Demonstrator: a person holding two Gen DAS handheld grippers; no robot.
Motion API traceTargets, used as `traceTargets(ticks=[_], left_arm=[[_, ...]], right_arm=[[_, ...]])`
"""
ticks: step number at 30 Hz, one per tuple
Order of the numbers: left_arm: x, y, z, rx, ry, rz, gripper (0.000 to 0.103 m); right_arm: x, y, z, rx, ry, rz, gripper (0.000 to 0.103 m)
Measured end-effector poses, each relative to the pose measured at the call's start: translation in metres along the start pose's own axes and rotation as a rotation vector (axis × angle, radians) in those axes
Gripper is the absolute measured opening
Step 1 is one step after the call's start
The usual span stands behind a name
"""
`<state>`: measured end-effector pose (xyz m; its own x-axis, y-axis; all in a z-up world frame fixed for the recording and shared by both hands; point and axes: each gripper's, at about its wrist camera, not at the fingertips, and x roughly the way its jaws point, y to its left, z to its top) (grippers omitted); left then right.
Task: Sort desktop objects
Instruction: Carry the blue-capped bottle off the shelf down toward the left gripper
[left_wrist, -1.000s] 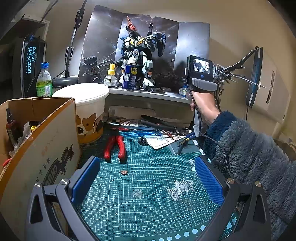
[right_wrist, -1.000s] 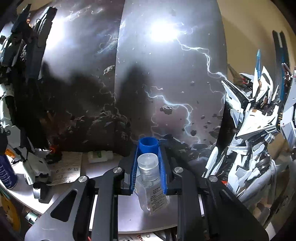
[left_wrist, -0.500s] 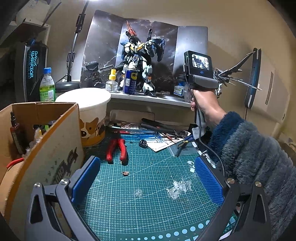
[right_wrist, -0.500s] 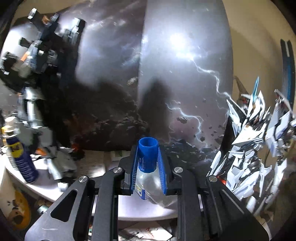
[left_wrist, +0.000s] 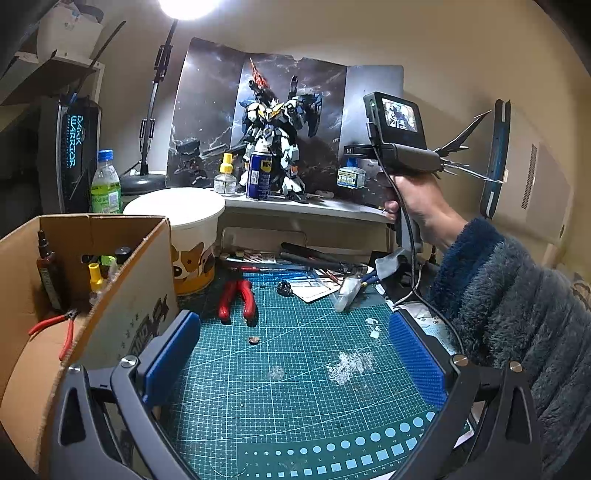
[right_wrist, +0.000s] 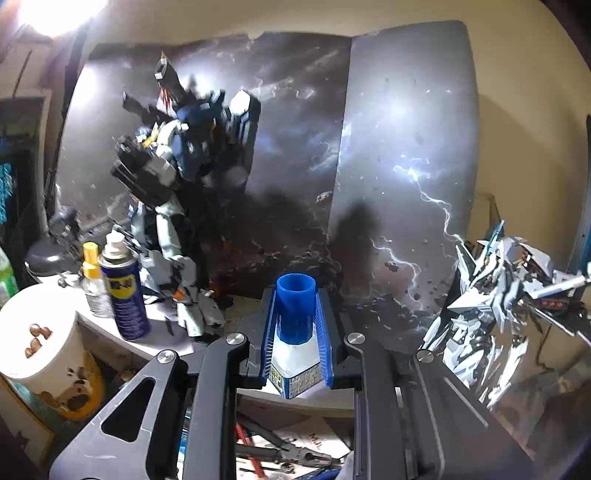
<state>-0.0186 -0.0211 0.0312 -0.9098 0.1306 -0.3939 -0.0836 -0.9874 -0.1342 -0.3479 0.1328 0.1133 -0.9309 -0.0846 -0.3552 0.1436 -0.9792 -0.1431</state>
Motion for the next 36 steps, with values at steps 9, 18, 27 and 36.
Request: traceTargets(ticks=[9, 18, 27, 36], left_arm=[[-0.017, -0.005, -0.002, 0.019, -0.017, 0.001, 0.103], [-0.044, -0.006, -0.008, 0.042, -0.034, 0.010, 0.103], [-0.066, -0.003, -0.025, 0.075, -0.037, 0.026, 0.103], [-0.080, -0.014, -0.040, 0.145, -0.070, 0.020, 0.103]], right_arm=[[-0.072, 0.012, 0.005, -0.006, -0.022, 0.101, 0.019], [-0.155, 0.029, -0.015, -0.055, -0.013, 0.199, 0.019], [-0.228, 0.045, -0.067, -0.068, -0.003, 0.294, 0.019], [-0.252, 0.068, -0.159, -0.115, 0.045, 0.528, 0.019]])
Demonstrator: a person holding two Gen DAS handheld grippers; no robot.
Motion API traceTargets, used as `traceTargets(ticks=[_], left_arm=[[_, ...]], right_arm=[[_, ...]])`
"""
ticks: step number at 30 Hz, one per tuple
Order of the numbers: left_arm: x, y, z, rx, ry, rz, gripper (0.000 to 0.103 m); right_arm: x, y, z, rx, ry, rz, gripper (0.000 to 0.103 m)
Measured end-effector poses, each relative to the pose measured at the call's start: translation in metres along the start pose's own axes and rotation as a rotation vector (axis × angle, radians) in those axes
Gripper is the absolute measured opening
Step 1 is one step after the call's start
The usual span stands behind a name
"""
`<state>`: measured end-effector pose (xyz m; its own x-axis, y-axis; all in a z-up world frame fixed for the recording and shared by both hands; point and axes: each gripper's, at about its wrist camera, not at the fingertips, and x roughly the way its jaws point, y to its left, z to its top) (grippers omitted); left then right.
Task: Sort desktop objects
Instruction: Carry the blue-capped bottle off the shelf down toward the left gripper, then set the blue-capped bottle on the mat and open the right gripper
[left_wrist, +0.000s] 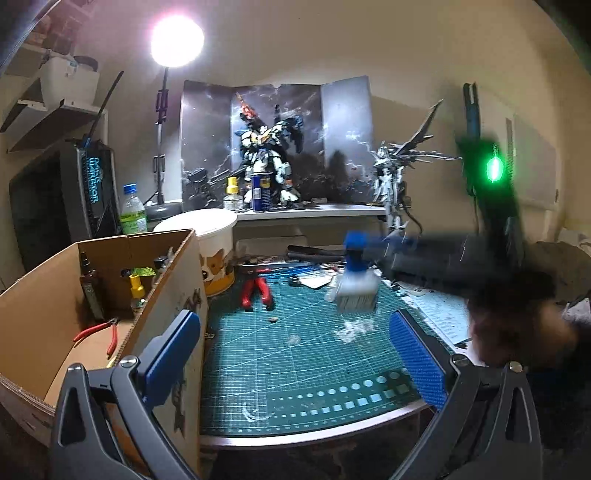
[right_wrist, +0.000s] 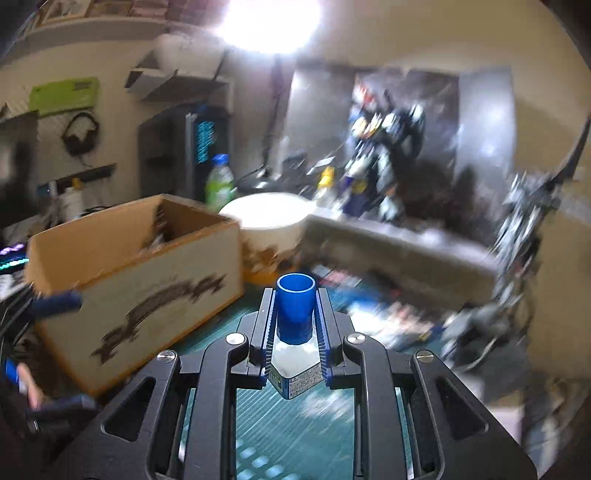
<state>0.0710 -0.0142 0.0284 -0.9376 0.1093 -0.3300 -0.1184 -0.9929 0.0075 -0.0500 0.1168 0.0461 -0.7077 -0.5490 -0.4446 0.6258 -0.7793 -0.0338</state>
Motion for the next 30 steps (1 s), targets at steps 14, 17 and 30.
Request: traceTargets(ticks=[14, 17, 30], left_arm=[[-0.015, -0.039, -0.018, 0.016, -0.035, -0.135, 0.103], [-0.010, -0.038, -0.021, -0.001, -0.015, -0.129, 0.103], [0.002, -0.031, -0.026, -0.033, 0.022, -0.105, 0.103]], right_arm=[[0.038, 0.003, -0.068, 0.034, 0.106, 0.201, 0.019], [0.040, 0.004, -0.078, 0.029, 0.099, 0.259, 0.019], [0.044, 0.011, -0.081, -0.006, 0.091, 0.255, 0.020]])
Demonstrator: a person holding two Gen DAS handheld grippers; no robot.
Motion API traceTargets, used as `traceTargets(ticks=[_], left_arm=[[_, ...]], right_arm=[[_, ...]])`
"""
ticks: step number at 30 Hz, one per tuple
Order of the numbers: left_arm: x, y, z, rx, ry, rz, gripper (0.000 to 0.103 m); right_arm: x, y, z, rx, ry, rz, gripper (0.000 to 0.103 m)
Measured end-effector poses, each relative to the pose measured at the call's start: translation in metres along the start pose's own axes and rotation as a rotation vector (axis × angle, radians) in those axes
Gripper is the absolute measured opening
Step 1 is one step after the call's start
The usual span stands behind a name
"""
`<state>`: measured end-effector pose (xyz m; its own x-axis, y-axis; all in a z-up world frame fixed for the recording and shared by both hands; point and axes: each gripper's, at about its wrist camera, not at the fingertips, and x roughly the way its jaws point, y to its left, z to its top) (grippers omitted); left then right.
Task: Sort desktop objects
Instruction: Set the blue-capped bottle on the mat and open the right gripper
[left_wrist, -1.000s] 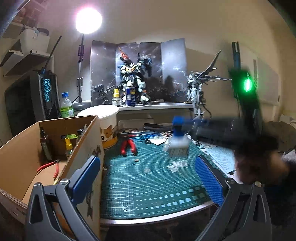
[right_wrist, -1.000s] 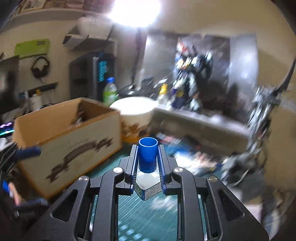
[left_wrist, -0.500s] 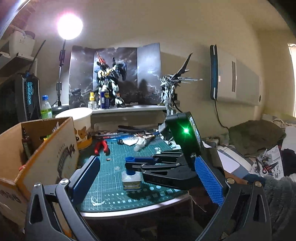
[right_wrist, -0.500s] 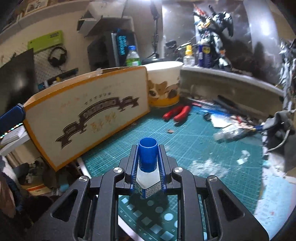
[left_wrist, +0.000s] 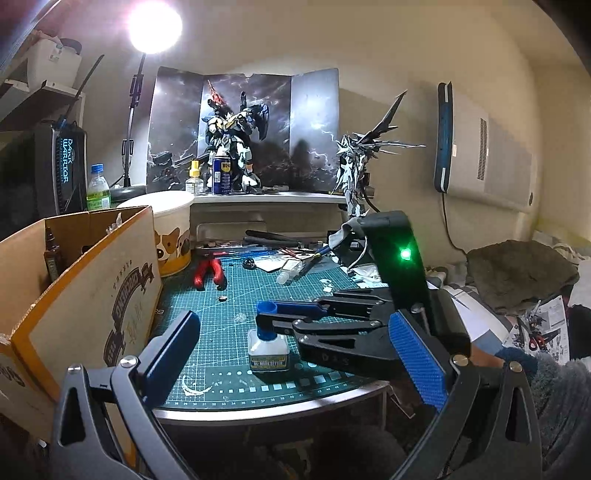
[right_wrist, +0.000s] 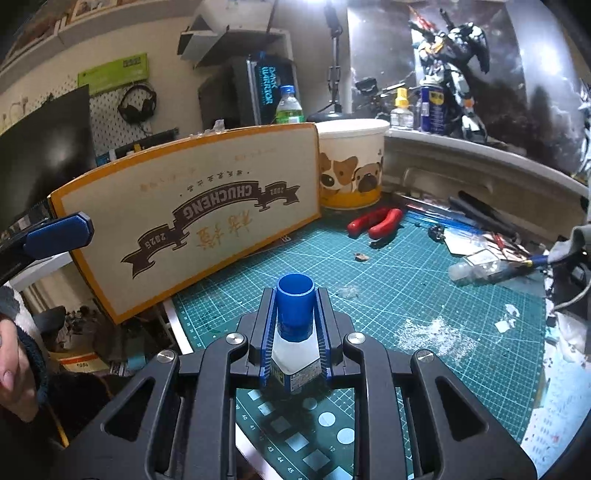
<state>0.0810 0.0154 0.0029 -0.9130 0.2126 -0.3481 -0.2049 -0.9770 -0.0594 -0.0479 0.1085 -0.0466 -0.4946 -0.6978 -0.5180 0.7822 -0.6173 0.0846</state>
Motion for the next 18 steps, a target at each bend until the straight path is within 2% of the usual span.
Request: traceTargets(ticks=[3, 8, 12, 15, 18], left_arm=[[-0.001, 0.000, 0.000, 0.004, -0.002, 0.000, 0.103], [0.003, -0.002, 0.000, 0.007, 0.001, 0.003, 0.103], [0.013, -0.006, -0.002, 0.008, 0.003, 0.027, 0.103], [0.026, -0.008, -0.004, 0.005, 0.002, 0.059, 0.103], [0.046, -0.006, -0.009, -0.017, 0.031, 0.094, 0.103]], right_arm=[[-0.009, -0.001, 0.000, 0.016, -0.022, -0.023, 0.033], [-0.034, -0.013, 0.005, 0.040, -0.045, -0.062, 0.033], [-0.068, -0.022, 0.014, 0.046, -0.079, -0.127, 0.034], [-0.093, -0.026, 0.018, 0.060, -0.108, -0.202, 0.040], [-0.119, -0.021, 0.018, 0.080, -0.141, -0.334, 0.041]])
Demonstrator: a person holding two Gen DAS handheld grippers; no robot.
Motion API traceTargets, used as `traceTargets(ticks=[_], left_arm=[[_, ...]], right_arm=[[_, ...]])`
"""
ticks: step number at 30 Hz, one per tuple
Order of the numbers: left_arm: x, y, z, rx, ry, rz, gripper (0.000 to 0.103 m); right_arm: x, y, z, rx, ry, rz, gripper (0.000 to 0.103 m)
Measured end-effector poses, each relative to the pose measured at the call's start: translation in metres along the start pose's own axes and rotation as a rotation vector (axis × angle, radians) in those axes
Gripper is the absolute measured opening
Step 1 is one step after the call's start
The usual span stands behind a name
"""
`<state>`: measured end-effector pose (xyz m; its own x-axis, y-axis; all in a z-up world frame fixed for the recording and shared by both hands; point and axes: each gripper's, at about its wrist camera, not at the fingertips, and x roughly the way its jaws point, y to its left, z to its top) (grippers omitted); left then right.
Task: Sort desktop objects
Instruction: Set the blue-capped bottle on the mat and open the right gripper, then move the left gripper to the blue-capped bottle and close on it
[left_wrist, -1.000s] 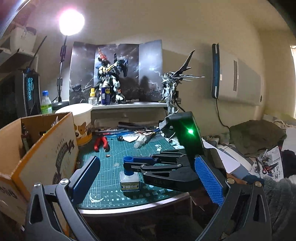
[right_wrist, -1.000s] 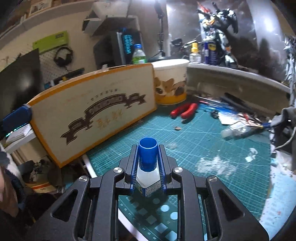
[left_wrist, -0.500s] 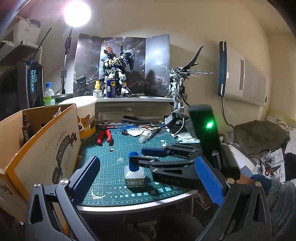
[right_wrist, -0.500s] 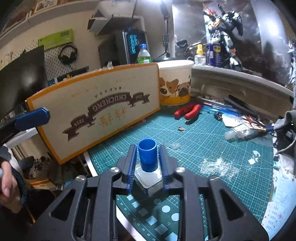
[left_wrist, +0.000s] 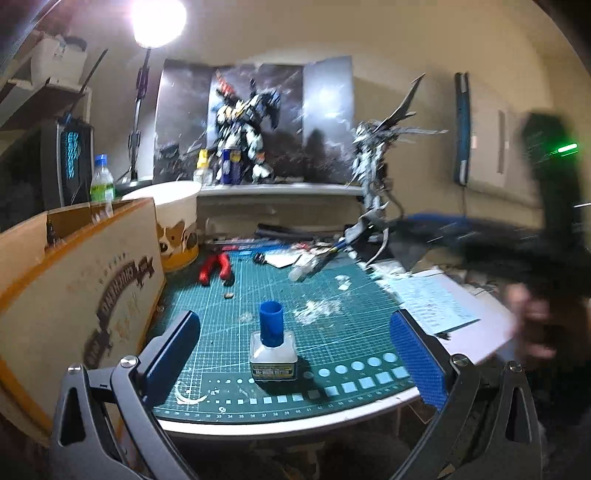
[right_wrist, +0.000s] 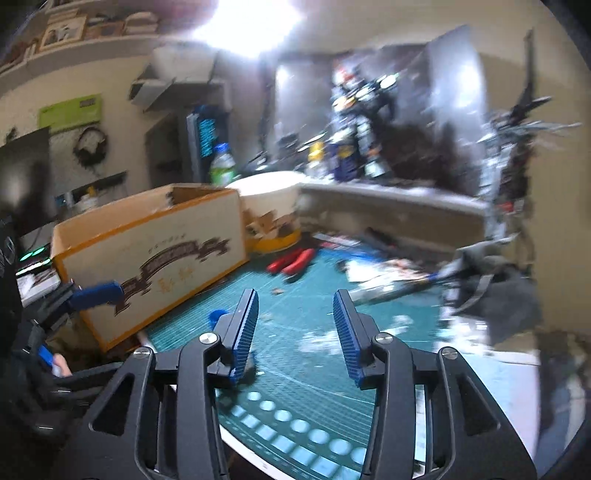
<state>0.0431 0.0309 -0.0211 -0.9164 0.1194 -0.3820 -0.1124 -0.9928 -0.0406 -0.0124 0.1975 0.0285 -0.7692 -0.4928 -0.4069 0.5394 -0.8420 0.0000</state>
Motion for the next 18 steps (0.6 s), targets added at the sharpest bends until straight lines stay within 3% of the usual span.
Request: traceTargets(ticks=[4, 6, 10, 14, 18], left_arm=[[0.026, 0.004, -0.007, -0.030, 0.045, 0.039, 0.103], [0.034, 0.005, -0.009, -0.034, 0.052, 0.050, 0.103], [0.045, 0.007, -0.013, -0.037, 0.048, 0.070, 0.103], [0.056, 0.005, -0.032, -0.033, 0.038, 0.069, 0.103], [0.067, 0.002, -0.056, -0.021, 0.028, 0.064, 0.103]], right_arm=[[-0.029, 0.012, -0.001, 0.014, -0.021, -0.204, 0.048], [-0.043, 0.019, -0.005, 0.043, -0.037, -0.265, 0.062], [-0.061, 0.034, -0.018, 0.047, -0.035, -0.399, 0.078], [-0.074, 0.040, -0.040, 0.110, -0.051, -0.458, 0.096], [-0.078, 0.037, -0.066, 0.214, -0.034, -0.431, 0.097]])
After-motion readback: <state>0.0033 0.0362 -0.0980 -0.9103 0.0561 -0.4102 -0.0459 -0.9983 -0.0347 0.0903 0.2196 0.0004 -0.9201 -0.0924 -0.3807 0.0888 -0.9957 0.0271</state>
